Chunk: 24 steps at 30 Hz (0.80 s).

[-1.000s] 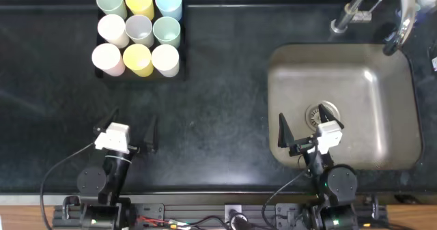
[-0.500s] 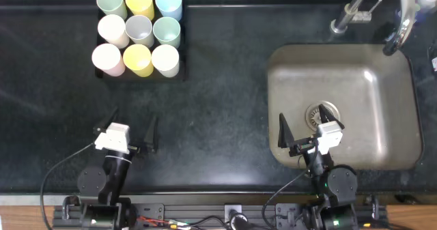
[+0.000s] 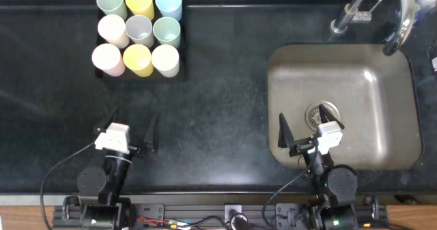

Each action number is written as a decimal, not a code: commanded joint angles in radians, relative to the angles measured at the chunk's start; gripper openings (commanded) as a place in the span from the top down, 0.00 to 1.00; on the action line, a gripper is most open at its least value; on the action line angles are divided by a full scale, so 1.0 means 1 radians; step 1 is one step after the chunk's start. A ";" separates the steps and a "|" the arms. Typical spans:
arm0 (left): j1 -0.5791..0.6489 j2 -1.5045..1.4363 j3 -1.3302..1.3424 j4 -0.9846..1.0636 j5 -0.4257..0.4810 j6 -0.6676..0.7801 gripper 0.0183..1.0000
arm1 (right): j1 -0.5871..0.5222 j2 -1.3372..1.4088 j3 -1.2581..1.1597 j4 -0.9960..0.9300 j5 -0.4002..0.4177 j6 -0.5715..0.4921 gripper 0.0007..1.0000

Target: Store Cups

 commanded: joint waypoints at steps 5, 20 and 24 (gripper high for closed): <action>-0.005 -0.010 -0.002 -0.002 -0.004 0.018 0.00 | -0.006 -0.012 -0.013 0.003 0.001 -0.003 0.00; -0.005 -0.010 -0.002 -0.002 -0.004 0.018 0.00 | -0.006 -0.012 -0.014 0.003 0.001 -0.003 0.00; -0.005 -0.010 -0.002 -0.002 -0.004 0.018 0.00 | -0.006 -0.012 -0.014 0.003 0.001 -0.003 0.00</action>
